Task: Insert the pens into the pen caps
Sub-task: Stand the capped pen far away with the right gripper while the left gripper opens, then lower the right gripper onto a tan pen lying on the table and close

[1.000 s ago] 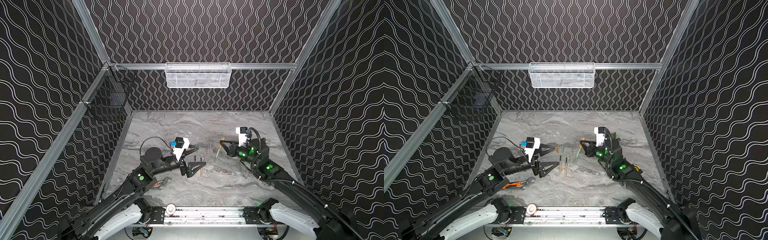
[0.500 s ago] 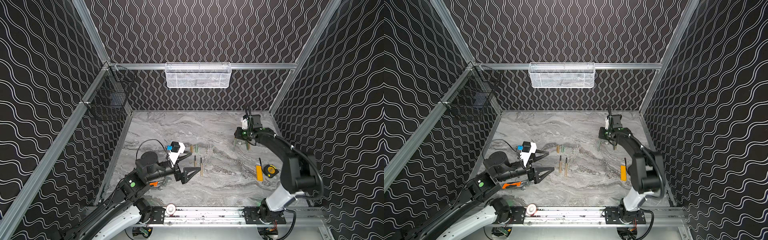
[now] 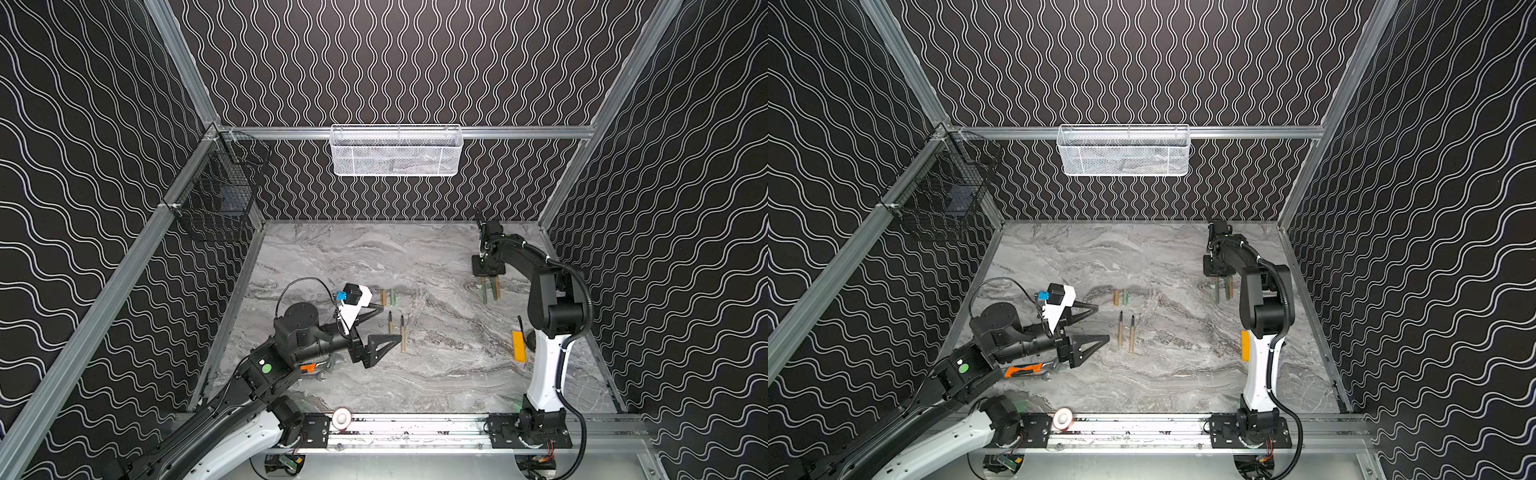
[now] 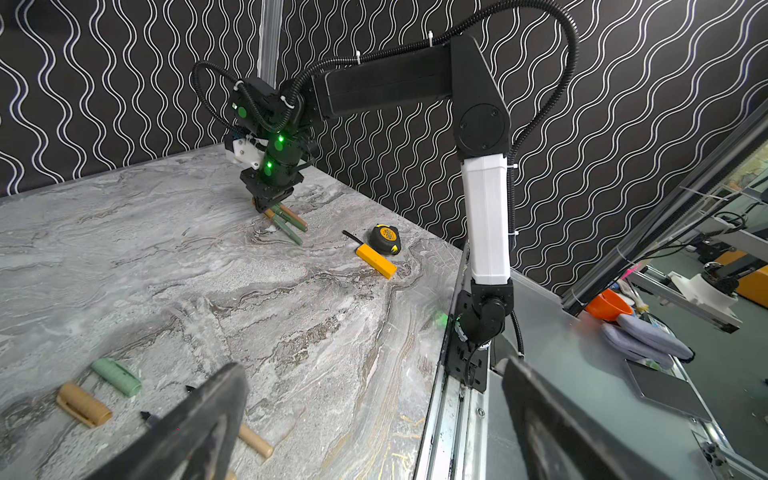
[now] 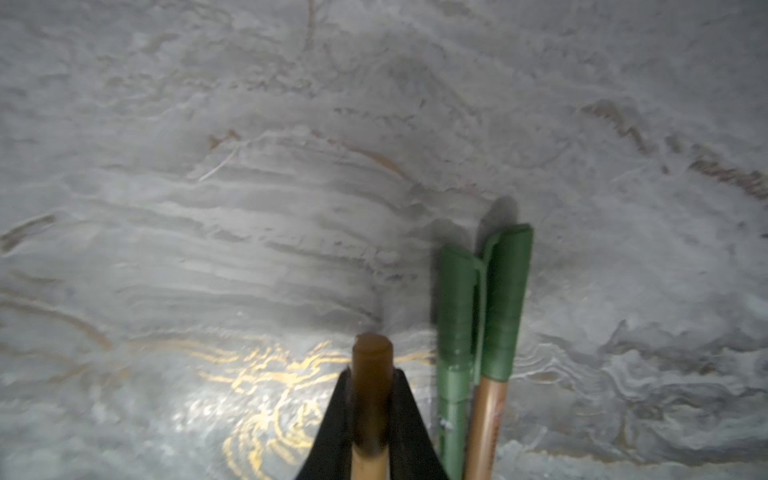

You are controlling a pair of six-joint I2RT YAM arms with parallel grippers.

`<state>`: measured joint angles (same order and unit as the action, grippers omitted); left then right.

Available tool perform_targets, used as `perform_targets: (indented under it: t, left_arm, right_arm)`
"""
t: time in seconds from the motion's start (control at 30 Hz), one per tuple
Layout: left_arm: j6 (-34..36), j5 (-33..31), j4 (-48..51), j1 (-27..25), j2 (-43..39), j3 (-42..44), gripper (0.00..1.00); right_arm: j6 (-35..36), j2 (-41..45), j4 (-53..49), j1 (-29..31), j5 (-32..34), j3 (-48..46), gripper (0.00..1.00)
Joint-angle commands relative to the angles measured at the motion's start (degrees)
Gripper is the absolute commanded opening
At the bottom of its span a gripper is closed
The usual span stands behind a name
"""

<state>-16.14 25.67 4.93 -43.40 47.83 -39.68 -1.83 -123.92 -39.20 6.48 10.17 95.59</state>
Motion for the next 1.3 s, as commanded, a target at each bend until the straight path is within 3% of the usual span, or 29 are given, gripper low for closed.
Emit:
perform_targets:
  t: [0.0,0.37,0.57,0.77,0.83,0.87,0.93,1.1,1.27]
  left_arm:
    - [0.61,-0.38,-0.80,0.06,0.45,-0.31,0.99]
    - [0.74,-0.44,-0.66,0.04,1.66,-0.48,0.99]
    - [0.98,-1.31,-0.19,0.04,2.57,-0.99,0.99]
    - [0.55,-3.79,1.43,0.04,2.54,-1.14,0.99]
    - [0.33,-5.29,2.44,0.04,2.35,-1.36,0.99]
    - [0.28,-6.49,3.26,0.02,2.38,-1.46,0.99]
    - [0.28,-9.58,5.53,0.05,2.60,-2.13,0.99]
    - [-0.73,-20.69,12.84,0.06,4.87,-3.42,0.99]
    - [-2.82,-27.26,17.46,0.01,5.06,-3.81,0.99]
  right_arm:
    - [2.15,-1.16,-2.87,-0.04,4.56,1.64,0.19]
    - [2.35,0.59,-2.46,1.09,4.05,2.61,0.33]
    - [1.21,8.16,1.79,3.40,-1.32,-2.87,0.48]
    - [-1.01,20.27,10.46,5.59,-11.55,-14.76,0.60]
    - [-1.92,24.67,13.97,6.43,-14.78,-19.84,0.76]
    - [-2.38,26.17,15.25,6.53,-16.94,-21.59,0.99]
    - [-2.78,29.63,17.12,7.67,-20.10,-25.57,0.99]
    - [-4.80,37.60,20.90,12.98,-19.65,-34.90,1.00]
    - [-9.65,40.25,23.35,21.68,-20.39,-41.84,0.93]
